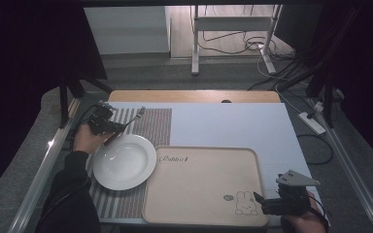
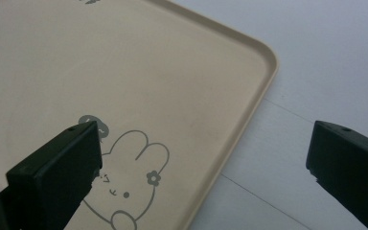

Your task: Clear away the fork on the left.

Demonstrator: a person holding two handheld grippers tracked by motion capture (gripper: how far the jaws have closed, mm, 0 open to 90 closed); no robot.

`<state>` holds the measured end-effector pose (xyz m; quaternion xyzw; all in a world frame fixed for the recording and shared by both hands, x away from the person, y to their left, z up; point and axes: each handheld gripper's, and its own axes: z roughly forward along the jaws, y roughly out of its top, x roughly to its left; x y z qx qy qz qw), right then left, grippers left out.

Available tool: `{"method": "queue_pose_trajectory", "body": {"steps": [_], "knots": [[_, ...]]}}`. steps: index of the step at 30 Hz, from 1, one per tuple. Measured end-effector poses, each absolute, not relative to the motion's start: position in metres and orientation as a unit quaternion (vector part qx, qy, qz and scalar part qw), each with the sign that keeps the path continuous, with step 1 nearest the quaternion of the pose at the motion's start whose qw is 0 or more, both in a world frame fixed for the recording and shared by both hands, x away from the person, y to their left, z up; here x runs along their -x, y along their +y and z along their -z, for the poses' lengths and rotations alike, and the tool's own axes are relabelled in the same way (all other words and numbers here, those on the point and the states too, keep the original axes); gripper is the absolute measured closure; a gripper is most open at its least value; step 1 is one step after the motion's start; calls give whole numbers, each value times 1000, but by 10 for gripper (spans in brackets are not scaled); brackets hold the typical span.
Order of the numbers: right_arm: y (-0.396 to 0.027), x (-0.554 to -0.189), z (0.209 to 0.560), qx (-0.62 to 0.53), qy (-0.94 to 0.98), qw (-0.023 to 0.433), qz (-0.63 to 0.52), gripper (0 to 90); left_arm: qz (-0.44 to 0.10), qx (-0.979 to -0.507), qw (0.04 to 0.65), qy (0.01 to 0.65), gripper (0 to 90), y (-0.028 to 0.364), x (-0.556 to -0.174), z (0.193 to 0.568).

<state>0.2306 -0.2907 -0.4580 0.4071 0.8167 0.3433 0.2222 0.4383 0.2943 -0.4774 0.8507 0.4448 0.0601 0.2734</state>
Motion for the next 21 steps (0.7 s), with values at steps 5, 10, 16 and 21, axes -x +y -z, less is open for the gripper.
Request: {"method": "queue_pose_trajectory", "body": {"steps": [5, 10, 16, 21], "knots": [[-291, -230, 458, -407, 816, 223, -344, 0, -53, -851, 278, 442, 780, 290, -427, 482], [-290, -230, 458, -406, 817, 223, -343, 0, -48, -856, 275, 435, 780, 284, -417, 483], [-290, -230, 458, -405, 817, 225, -344, 0, -45, -862, 276, 424, 779, 270, -403, 481], [-290, -229, 458, -402, 817, 226, -346, 0, -43, -866, 270, 418, 779, 259, -390, 482]]}}
